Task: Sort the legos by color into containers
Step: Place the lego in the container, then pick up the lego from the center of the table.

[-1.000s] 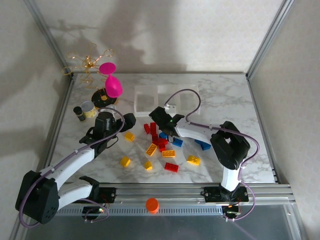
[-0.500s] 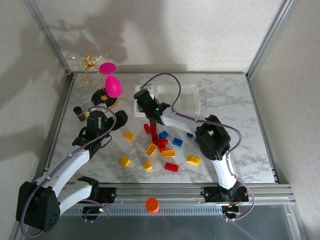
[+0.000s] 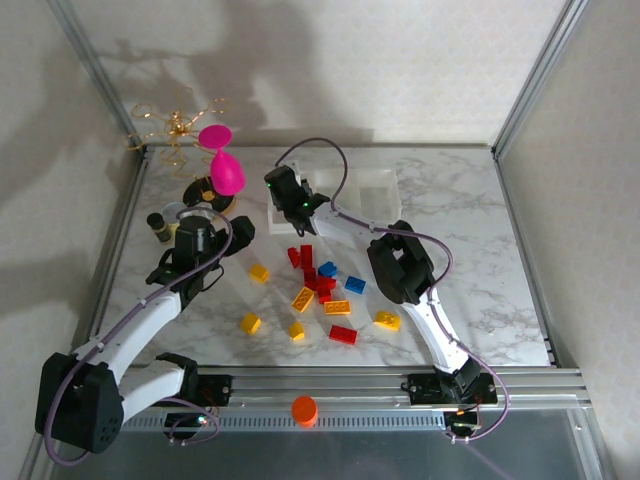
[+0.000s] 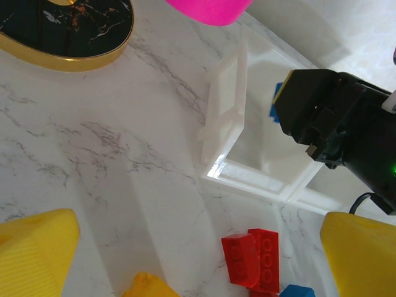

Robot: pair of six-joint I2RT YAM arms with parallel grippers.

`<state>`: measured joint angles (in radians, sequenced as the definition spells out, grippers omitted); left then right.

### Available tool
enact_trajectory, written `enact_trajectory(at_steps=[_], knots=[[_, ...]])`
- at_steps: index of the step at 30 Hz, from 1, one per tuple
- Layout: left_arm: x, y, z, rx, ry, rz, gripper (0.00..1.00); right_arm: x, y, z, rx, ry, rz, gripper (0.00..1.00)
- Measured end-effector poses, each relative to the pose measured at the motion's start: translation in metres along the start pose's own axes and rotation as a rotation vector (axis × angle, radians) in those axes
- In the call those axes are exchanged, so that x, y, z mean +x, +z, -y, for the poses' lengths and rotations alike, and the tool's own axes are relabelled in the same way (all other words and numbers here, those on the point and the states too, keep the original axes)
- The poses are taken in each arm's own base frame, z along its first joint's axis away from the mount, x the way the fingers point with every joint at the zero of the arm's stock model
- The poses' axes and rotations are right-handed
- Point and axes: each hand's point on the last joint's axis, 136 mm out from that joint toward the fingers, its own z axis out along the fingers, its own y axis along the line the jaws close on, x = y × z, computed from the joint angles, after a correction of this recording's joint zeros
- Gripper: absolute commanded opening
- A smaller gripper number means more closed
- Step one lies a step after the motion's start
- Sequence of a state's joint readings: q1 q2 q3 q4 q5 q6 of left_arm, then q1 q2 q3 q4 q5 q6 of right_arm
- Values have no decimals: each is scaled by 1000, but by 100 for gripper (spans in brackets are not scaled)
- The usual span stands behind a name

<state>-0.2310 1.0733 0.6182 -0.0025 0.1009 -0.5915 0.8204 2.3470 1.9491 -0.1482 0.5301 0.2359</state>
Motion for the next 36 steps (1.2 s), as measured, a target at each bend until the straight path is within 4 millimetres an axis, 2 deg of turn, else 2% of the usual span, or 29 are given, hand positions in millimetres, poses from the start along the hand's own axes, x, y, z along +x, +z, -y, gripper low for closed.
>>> enact_trajectory(at_steps=[4,9,12,17,20,23,25,31,36], knots=[[-2,1,1,2,0,3,100,-4,-1,-1,-7,-11,7,59],[-3,1,2,4,0,4,100,-4,-13,0,-32,-9,-6,63],[-3,0,4,12,-1,1,100,-9,-35,9,-47,6,-6,67],[0,0,8,24,3,-12,100,-18,-88,32,-76,64,3,72],[4,-4,18,59,16,-19,100,-14,-116,48,-85,108,-2,75],[9,-10,32,101,22,-31,100,5,-134,66,-79,148,-42,78],[15,-12,40,126,29,-44,100,26,-141,81,-62,167,-88,79],[36,-17,60,181,44,-92,100,97,-157,121,3,210,-252,84],[59,-20,72,219,59,-137,100,135,-167,146,53,251,-349,87]])
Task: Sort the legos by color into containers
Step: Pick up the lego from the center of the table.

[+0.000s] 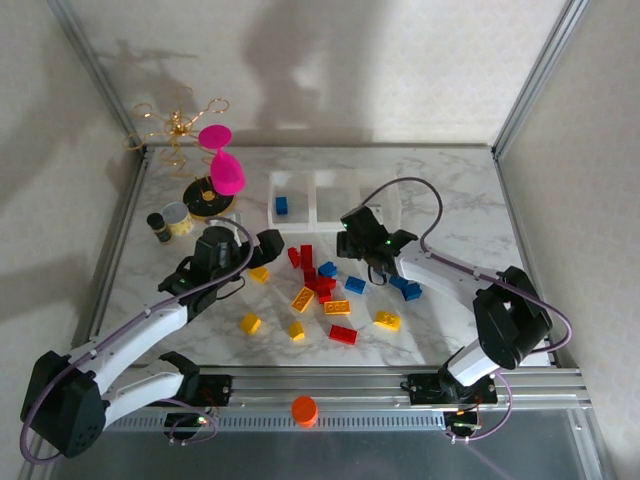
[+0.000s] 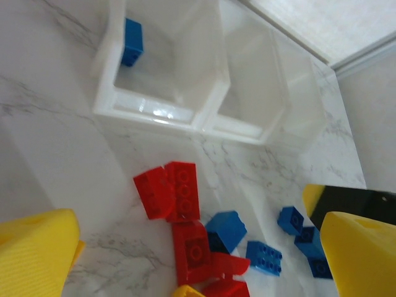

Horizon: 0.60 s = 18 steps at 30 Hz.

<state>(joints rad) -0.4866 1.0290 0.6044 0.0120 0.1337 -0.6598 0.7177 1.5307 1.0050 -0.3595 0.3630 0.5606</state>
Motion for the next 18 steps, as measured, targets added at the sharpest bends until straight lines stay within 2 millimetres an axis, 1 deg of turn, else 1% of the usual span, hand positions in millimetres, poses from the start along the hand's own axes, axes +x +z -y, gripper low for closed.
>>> enact_trajectory(at_steps=[4,7,12,16,18], knots=[[13,4,11,23,11,-27,100,15,8,29,38,59,-58,87],[22,10,13,19,18,-45,100,24,14,44,59,74,-102,85],[29,18,13,11,24,-58,100,33,23,49,74,43,-150,81],[35,24,8,-10,29,-73,100,40,36,50,93,1,-198,77],[36,24,8,-12,31,-75,100,40,42,49,93,-10,-215,76]])
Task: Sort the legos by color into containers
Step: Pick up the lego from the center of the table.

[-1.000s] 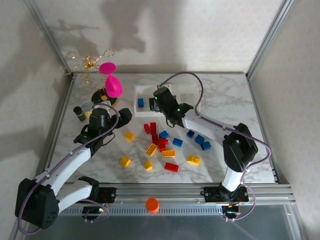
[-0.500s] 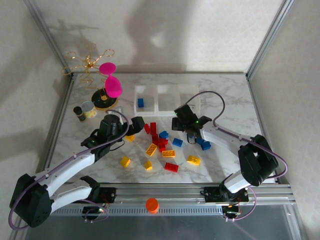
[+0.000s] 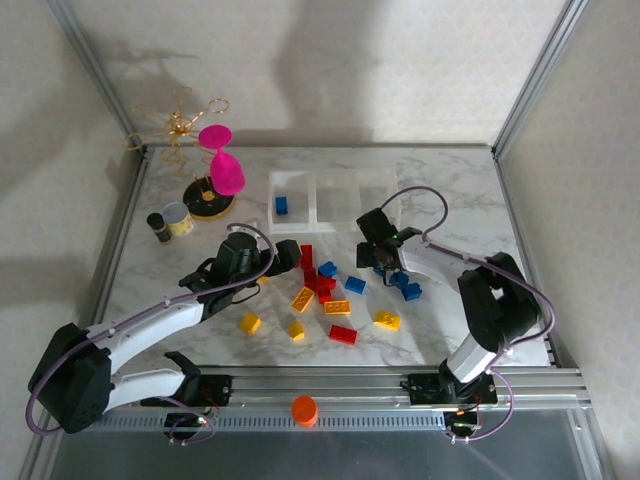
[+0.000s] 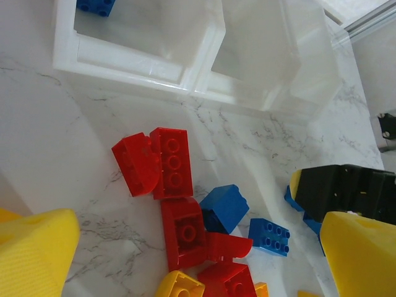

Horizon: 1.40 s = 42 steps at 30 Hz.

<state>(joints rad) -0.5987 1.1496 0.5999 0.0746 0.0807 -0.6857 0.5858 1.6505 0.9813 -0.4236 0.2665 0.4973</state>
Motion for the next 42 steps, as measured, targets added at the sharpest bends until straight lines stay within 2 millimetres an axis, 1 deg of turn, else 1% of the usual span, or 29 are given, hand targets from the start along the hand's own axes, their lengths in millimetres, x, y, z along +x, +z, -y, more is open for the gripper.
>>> enact_trajectory(at_steps=[2,6,9,13,18,20,25,30,33,37,40,42], knots=[[0,0,0,-1,1,3,100,-1,4,-2,0,-13,-10,74],[-1,0,-2,-11,1,10,100,-1,12,-5,5,-31,-30,67],[-2,0,-2,-15,1,14,100,4,18,-7,1,-47,-55,66],[-2,0,-3,-19,2,15,100,8,17,-9,-5,-54,-69,63],[-2,0,-4,-22,2,16,100,16,15,-14,-18,-71,-91,55],[-2,0,-4,-22,2,16,100,19,14,-16,-19,-82,-100,49],[-3,0,-3,-21,2,17,100,20,14,-15,-13,-85,-103,43],[-4,0,-2,-21,2,17,100,20,14,-15,-9,-84,-99,33],[-7,-1,0,-18,2,25,100,17,13,-16,-7,-88,-91,27],[-12,-4,2,-20,5,41,100,9,4,-23,-9,-101,-64,27],[-19,-8,5,-22,11,61,100,-6,-10,-39,-30,-118,-13,27],[-26,-14,5,-27,15,83,100,-17,-22,-57,-63,-132,32,26]])
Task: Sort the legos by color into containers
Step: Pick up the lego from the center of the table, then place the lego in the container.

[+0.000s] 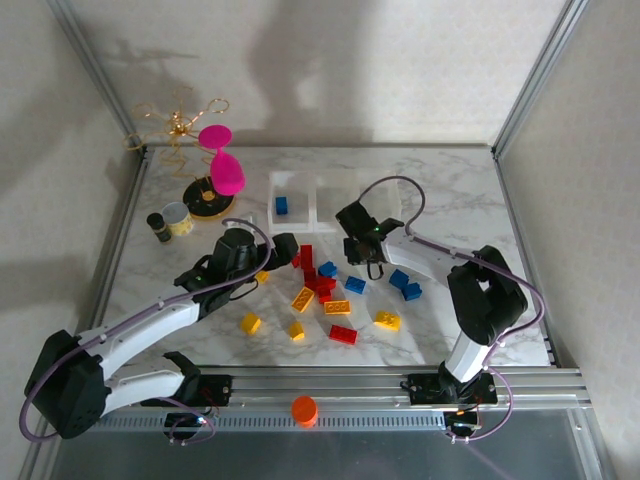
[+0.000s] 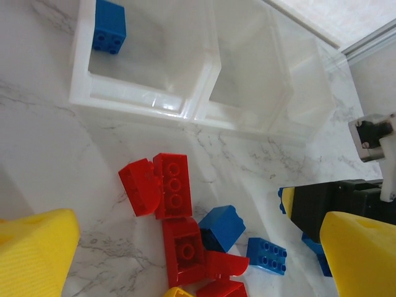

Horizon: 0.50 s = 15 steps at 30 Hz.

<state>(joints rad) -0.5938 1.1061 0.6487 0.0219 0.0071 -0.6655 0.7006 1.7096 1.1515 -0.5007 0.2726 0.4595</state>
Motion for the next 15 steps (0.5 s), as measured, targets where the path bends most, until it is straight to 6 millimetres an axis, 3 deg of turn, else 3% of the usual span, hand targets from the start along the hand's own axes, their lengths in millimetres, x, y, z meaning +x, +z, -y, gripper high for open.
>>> enact_trajectory(at_steps=[7,15], knots=[[-31,-20,-17,-40,-32,89,100,-61,-28,-64,-125,-36,164,25],[-54,-29,-50,-127,-80,145,100,-126,-10,-119,-184,-71,293,25]])
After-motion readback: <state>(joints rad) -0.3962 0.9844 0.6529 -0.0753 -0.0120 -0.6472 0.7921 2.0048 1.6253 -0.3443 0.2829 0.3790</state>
